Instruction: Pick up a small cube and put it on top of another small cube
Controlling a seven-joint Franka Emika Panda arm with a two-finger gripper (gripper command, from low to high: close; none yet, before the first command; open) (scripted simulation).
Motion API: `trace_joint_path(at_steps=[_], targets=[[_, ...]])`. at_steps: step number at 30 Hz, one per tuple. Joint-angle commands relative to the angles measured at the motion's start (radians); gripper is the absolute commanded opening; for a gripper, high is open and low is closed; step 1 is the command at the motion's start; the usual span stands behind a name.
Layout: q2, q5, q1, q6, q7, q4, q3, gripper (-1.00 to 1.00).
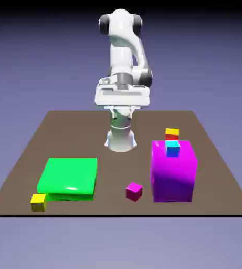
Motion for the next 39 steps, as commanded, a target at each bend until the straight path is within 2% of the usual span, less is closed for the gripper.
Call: trace_joint_path(at_steps=[1, 24, 26, 30, 31, 36, 39], targets=[[0.036, 0.008, -0.011, -0.031, 0.02, 0.021, 0.011, 0.0], [0.87, 0.199, -0.255, -0.748, 0.483, 0.503, 0.259, 0.0], [0.884, 0.202, -0.259, -0.76, 0.491, 0.511, 0.263, 0.0], [1.017, 0.2, -0.231, -0.592, 0.487, 0.477, 0.258, 0.0], [1.017, 0.2, -0.231, -0.592, 0.487, 0.477, 0.258, -1.0], [0.884, 0.204, -0.259, -0.762, 0.485, 0.51, 0.266, -1.0], [0.825, 0.224, -0.271, -0.84, 0.36, 0.539, 0.284, -1.0]])
